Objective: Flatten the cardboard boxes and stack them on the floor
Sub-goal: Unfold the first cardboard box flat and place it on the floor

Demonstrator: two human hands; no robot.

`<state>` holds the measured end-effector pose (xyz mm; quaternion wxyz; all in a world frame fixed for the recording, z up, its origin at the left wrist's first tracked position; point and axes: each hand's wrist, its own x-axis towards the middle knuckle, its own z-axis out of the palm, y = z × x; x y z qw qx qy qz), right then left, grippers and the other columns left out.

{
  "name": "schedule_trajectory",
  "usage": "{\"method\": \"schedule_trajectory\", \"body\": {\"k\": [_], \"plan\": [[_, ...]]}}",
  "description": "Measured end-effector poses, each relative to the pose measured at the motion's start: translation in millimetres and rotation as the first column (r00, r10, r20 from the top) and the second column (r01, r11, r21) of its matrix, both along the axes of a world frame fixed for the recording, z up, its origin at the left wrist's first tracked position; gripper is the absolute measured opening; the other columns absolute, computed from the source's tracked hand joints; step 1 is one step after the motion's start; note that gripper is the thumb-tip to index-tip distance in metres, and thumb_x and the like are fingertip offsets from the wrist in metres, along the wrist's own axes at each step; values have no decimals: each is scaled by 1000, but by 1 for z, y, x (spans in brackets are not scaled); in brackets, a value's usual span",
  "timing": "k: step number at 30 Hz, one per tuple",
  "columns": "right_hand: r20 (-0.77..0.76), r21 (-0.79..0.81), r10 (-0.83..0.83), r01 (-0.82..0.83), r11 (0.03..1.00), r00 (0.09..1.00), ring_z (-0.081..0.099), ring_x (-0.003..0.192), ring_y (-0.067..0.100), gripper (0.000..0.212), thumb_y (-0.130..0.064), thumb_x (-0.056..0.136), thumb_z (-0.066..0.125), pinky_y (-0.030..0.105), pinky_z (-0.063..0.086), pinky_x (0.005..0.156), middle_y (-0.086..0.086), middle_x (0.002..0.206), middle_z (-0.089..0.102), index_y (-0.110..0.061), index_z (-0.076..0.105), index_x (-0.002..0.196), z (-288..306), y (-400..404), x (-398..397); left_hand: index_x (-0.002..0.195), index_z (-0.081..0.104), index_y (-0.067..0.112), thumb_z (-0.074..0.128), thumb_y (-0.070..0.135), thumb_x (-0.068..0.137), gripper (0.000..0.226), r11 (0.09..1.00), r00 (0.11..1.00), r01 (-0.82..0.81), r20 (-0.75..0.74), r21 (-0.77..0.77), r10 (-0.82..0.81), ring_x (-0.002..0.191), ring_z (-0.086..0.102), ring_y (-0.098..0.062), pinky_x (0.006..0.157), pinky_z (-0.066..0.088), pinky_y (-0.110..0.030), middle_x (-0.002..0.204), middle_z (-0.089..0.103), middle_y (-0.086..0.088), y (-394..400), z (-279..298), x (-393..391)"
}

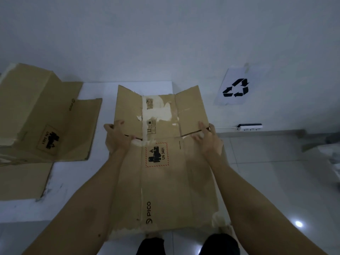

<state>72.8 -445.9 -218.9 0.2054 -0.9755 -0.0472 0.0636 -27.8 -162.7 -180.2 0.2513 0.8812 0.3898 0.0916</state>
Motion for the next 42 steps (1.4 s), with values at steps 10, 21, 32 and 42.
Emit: {"method": "schedule_trajectory", "body": {"k": [10,21,32,42], "plan": [[29,-38,19,-18,999,999,61,96,27,54,-43,95,54,33,45,71,0,147,29,-34,34,144,4,-161,78,129,48,20,80,22,71,66,999,997,-5,82,-39,9,95,59,-28,80,55,-42,124,39,-9,-164,-13,76],[35,1,13,-13,1000,999,59,109,28,55,-40,93,58,34,46,85,-1,154,30,-36,39,144,-64,-275,119,127,50,21,85,25,66,70,999,998,-23,55,-36,25,97,55,-26,76,53,-37,124,39,-10,-280,-91,105],[28,-49,-40,42,998,999,62,101,24,52,-46,94,52,30,44,73,-6,151,30,-39,36,144,-323,-308,153,129,48,21,83,26,69,69,999,1000,14,13,-30,-14,102,58,-27,82,54,-39,127,38,-9,-308,-345,151],[6,-85,-15,16,996,1000,63,98,26,50,-46,96,49,29,42,67,-5,152,29,-39,35,144,-576,-317,173,129,46,20,81,25,74,65,999,999,43,-30,-4,-43,97,58,-25,77,53,-36,126,36,-9,-322,-597,177]]}}
